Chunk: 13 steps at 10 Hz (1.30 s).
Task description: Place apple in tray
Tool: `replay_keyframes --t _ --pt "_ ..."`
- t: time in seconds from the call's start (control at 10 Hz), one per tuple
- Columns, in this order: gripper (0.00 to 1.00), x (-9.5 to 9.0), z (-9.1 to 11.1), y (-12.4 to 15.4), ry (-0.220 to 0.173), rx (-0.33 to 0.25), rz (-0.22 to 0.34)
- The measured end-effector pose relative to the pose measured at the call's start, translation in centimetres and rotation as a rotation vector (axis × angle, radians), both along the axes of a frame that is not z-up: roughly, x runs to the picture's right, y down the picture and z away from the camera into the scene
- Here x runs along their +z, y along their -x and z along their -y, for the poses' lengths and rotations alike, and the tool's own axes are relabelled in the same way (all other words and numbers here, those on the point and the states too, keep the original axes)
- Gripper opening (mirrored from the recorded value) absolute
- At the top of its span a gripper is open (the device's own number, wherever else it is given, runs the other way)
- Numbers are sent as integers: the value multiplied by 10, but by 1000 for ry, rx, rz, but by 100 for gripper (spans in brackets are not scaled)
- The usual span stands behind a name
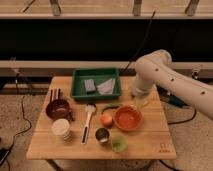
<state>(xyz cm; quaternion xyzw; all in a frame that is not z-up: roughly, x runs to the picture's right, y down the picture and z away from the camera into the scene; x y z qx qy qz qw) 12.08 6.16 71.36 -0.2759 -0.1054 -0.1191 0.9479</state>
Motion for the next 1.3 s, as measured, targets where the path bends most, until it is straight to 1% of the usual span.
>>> replay_keyframes --t 0.2,0.3,0.5,0.7,1.0,1.2,1.3 --pt "65 8 -2 27 19 -28 47" --pt "65 21 -9 49 47 -51 85" --pt "65 35 -19 64 73 -64 112" --pt "65 50 -36 80 102 -75 136" --pt "65 60 -62 97 139 -82 147" --pt "65 63 -74 105 154 -87 146" --pt "65 67 -83 108 163 -91 142"
